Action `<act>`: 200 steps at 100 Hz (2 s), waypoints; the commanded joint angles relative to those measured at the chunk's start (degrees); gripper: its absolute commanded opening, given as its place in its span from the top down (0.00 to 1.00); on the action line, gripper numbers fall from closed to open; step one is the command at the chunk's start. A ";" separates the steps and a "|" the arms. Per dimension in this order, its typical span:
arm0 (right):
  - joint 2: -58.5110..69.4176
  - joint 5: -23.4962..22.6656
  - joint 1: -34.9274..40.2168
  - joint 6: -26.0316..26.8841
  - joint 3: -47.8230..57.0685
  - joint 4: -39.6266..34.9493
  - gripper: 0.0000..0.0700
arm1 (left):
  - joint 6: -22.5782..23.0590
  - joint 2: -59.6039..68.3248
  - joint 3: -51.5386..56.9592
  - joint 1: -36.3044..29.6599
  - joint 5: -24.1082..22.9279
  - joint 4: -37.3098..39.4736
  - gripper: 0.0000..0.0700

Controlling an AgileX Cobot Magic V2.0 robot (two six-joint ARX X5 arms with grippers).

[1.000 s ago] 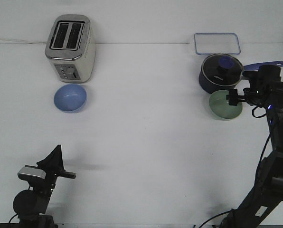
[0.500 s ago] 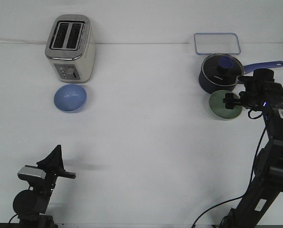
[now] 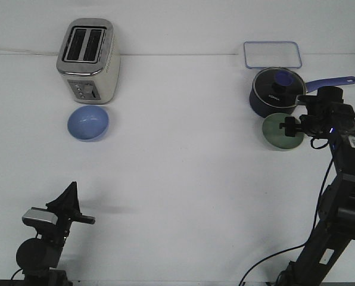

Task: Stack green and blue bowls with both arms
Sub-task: 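Lower the right gripper onto the green bowl rim and grasp it, then carry the green bowl with the right gripper toward the table center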

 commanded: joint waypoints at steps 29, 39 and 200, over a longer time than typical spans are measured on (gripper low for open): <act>1.60 -1.79 -0.17 0.15 1.16 -0.50 0.91 | 0.68 -0.13 -1.14 0.04 -0.04 0.76 0.98; 1.70 -1.66 -0.17 0.28 1.16 -0.74 1.00 | 0.68 -0.13 -1.14 0.04 -0.02 0.76 0.98; -14.62 -6.01 32.41 11.21 -2.73 -8.72 1.00 | 0.68 -0.13 -1.14 0.04 -0.04 0.76 0.98</act>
